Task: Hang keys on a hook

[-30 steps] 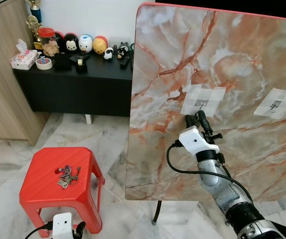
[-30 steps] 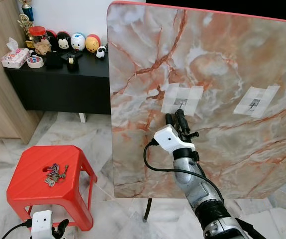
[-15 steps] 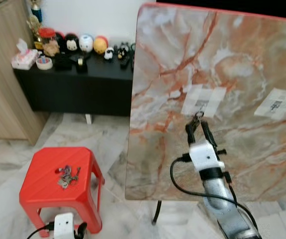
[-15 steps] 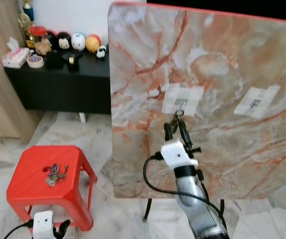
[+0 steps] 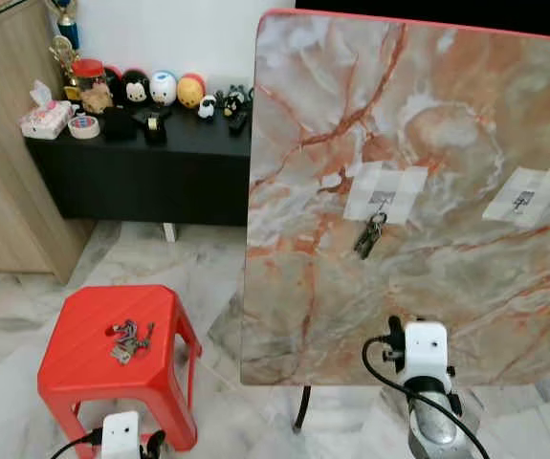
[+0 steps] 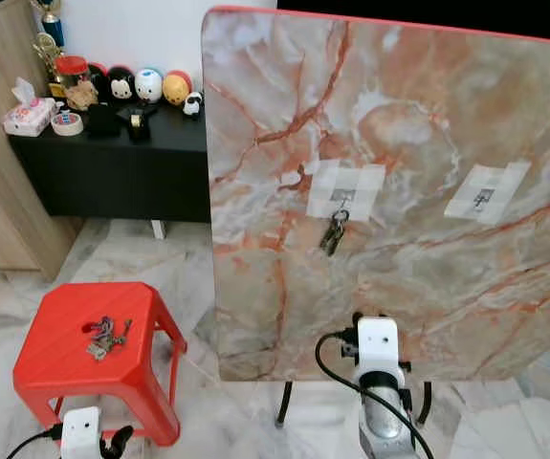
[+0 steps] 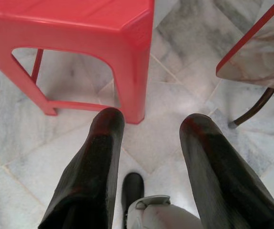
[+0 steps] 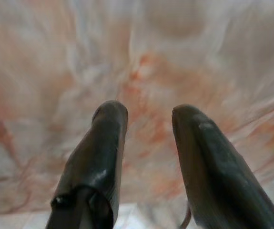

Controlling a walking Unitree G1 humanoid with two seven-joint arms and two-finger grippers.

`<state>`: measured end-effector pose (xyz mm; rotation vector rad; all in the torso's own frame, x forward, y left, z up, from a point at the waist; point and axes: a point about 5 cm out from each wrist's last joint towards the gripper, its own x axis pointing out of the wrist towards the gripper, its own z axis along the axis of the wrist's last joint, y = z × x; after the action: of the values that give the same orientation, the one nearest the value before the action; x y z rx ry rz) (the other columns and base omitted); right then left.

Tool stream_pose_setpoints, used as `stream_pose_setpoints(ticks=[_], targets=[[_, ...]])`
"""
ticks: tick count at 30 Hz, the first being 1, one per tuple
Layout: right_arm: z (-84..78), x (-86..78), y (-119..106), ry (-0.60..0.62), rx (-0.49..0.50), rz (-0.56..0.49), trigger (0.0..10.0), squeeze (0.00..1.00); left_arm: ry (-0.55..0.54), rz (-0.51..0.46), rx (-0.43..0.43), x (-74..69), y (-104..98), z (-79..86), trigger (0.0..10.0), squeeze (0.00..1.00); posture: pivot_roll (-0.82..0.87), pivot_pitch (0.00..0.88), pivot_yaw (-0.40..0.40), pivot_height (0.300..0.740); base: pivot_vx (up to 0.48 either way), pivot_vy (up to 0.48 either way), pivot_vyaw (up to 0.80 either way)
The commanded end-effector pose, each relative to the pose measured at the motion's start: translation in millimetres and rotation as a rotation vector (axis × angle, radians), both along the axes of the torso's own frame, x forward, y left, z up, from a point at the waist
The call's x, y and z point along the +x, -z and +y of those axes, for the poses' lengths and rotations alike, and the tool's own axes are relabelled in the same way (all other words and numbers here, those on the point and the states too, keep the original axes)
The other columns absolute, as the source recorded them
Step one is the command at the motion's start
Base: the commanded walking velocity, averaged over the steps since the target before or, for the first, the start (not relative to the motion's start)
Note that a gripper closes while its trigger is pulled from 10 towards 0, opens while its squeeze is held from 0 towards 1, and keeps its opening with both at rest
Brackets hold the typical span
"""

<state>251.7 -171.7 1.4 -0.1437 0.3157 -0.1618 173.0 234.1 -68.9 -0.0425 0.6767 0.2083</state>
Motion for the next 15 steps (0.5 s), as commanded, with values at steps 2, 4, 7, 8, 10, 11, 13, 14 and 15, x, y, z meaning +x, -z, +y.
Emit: stream_pose_setpoints(ticks=[2, 4, 7, 8, 10, 11, 13, 14, 15], targets=[[-2.0, -15.0, 30, 0.034, 0.089, 0.168, 10.0, 0.00, 0.018, 0.042, -0.001, -5.2, 4, -0.1, 10.0, 0.00, 0.05, 0.000, -0.097, 0.740, 0.000, 0.000, 0.00], [-6.5, -27.4, 46, 0.079, 0.087, 0.276, 10.0, 0.00, 0.020, 0.049, 0.003, -3.9, 3, 1.1, 10.0, 0.00, 0.04, 0.007, -0.092, 0.740, 0.000, 0.000, 0.00], [-6.9, -44.5, 64, 0.087, 0.099, 0.406, 10.0, 0.00, 0.024, 0.053, 0.007, -1.8, 3, 1.3, 10.0, 0.00, 0.04, 0.014, -0.084, 0.740, 0.000, 0.000, 0.00], [-6.3, -49.3, 68, 0.087, 0.104, 0.436, 10.0, 0.00, 0.026, 0.055, 0.007, -1.5, 3, 1.1, 10.0, 0.00, 0.04, 0.014, -0.084, 0.740, 0.000, 0.000, 0.00], [-6.0, -52.0, 70, 0.088, 0.108, 0.454, 10.0, 0.00, 0.028, 0.057, 0.008, -1.2, 3, 0.9, 10.0, 0.00, 0.04, 0.015, -0.081, 0.740, 0.000, 0.000, 0.00], [-4.7, -54.7, 73, 0.094, 0.139, 0.465, 10.0, 0.00, 0.028, 0.061, 0.007, -1.1, 3, 0.6, 10.0, 0.00, 0.05, 0.016, -0.076, 0.740, 0.000, 0.000, 0.00], [-0.1, -64.9, 79, 0.032, 0.122, 0.504, 10.0, 0.00, 0.036, 0.078, 0.006, -1.0, 4, 0.2, 10.0, 0.00, 0.05, 0.010, -0.062, 0.740, 0.000, 0.000, 0.00], [-1.5, -70.5, 83, 0.052, 0.150, 0.520, 10.0, 0.00, 0.038, 0.087, 0.006, -0.9, 4, 0.8, 10.0, 0.00, 0.06, 0.008, -0.061, 0.740, 0.000, 0.000, 0.00], [-2.3, -73.1, 85, 0.064, 0.162, 0.527, 10.0, 0.00, 0.042, 0.091, 0.008, -0.7, 4, 1.2, 10.0, 0.00, 0.06, 0.005, -0.059, 0.740, 0.000, 0.000, 0.00]])
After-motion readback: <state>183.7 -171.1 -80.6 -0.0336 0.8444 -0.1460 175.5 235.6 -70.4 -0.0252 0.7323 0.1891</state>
